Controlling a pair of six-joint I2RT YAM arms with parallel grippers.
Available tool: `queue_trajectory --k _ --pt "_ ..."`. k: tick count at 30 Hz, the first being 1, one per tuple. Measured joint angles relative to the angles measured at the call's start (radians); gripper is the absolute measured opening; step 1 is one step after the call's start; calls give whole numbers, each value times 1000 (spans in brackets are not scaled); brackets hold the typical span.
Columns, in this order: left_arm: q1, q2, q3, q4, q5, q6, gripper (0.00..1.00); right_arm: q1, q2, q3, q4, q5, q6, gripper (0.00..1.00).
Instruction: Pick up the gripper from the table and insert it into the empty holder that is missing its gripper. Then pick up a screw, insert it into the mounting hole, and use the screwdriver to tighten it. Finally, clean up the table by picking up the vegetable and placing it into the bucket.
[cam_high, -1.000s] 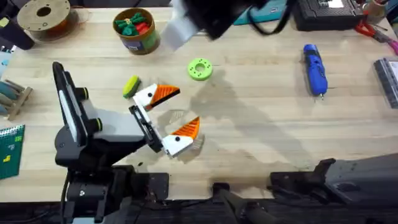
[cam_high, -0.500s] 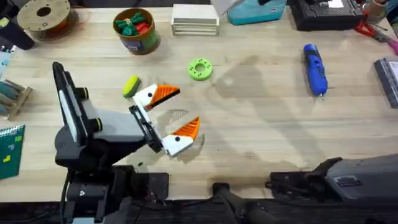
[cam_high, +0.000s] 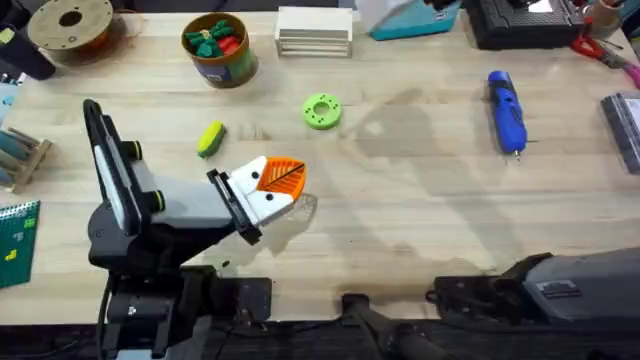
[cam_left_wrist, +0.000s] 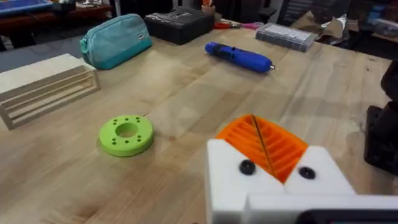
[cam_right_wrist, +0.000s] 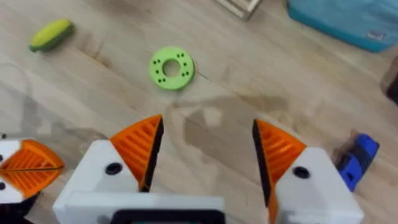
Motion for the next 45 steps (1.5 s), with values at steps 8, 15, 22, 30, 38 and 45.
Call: queue_trajectory --k 8,15,22,30,38,45 --pt "0 0 0 0 0 0 5 -128 -44 0 -144 0 25 820" --pt "0 0 0 0 0 0 5 -252 -186 -140 -112 0 47 820" --pt "0 0 0 0 0 0 5 -582 -311 -529 51 0 20 978" --pt "0 0 0 0 0 0 5 -712 -190 -562 178 0 -43 991" --pt "0 0 0 0 0 0 5 -720 -52 -562 314 0 -78 990" --pt "0 0 0 0 0 0 5 -720 69 -562 432 0 -82 990"
